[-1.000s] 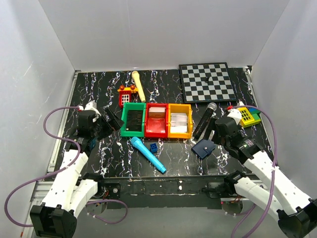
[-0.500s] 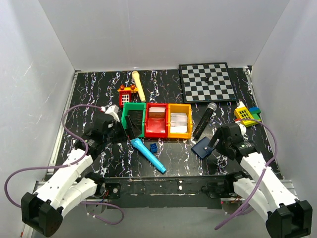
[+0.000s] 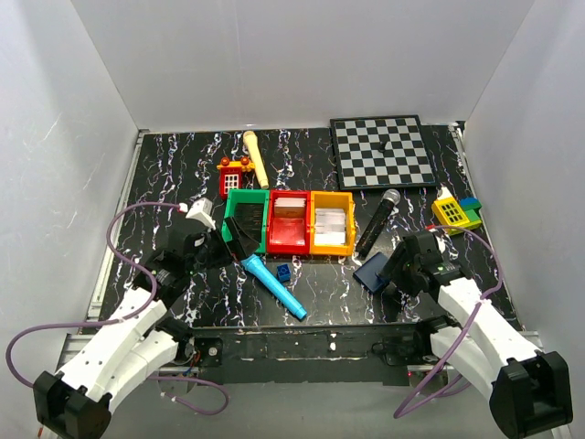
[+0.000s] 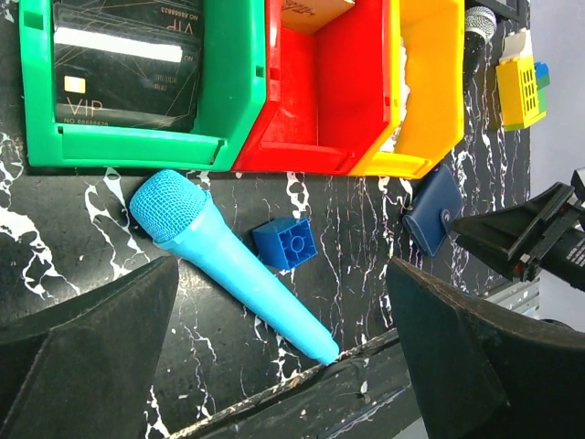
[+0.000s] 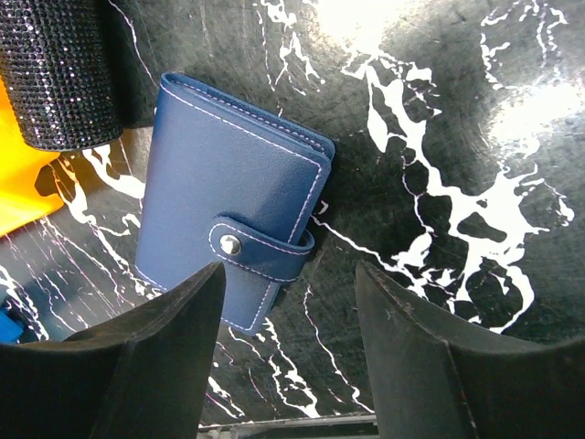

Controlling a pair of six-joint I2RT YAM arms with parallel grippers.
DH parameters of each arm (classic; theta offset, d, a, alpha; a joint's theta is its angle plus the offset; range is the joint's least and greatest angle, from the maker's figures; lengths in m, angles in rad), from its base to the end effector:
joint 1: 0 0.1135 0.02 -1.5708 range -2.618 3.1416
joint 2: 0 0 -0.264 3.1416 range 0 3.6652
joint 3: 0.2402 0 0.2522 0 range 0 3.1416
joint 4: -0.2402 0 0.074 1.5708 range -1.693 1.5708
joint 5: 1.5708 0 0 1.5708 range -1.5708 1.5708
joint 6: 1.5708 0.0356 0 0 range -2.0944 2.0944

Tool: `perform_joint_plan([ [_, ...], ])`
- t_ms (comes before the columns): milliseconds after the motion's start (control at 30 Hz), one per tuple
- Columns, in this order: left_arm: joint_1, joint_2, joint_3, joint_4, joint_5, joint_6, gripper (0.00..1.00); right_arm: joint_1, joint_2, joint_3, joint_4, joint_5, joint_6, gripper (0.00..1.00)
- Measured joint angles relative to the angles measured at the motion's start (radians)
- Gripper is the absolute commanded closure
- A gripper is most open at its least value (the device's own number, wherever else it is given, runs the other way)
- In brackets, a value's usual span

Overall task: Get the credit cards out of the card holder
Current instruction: Move the card holder to the center of the board.

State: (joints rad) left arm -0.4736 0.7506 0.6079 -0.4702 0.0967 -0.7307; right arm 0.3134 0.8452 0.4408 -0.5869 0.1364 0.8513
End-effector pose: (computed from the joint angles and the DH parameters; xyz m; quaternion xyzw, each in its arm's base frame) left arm 0.1475 -0.0794 0.2552 -0.0915 0.8820 -0.2961 0.3551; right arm 0.1475 0.0427 0.1783 0.2728 0.9165 0.1022 0.2740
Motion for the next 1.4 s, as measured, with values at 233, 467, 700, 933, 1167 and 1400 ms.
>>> perform_joint_plan([
  [233,0.000,0.003,-0.043,0.014,0.011,-0.026,0.03,-0.004,0.018,-0.024,0.037,-0.028,0.011,0.41],
  [467,0.000,-0.029,-0.045,0.021,0.021,-0.030,0.04,-0.005,0.067,-0.027,0.085,-0.060,0.009,0.55],
  [700,0.000,-0.046,-0.061,0.029,0.031,-0.032,0.04,-0.006,0.076,-0.027,0.102,-0.085,-0.007,0.70],
  [933,0.000,-0.049,-0.065,0.029,0.036,-0.033,0.04,-0.005,0.072,-0.039,0.119,-0.145,-0.013,0.75],
  [1167,0.000,-0.049,-0.085,0.035,0.045,-0.044,0.05,0.014,0.037,-0.039,0.058,-0.167,-0.017,0.74],
  [1400,0.000,-0.049,-0.093,0.038,0.056,-0.051,0.10,0.075,0.104,0.010,0.006,-0.167,-0.045,0.72],
])
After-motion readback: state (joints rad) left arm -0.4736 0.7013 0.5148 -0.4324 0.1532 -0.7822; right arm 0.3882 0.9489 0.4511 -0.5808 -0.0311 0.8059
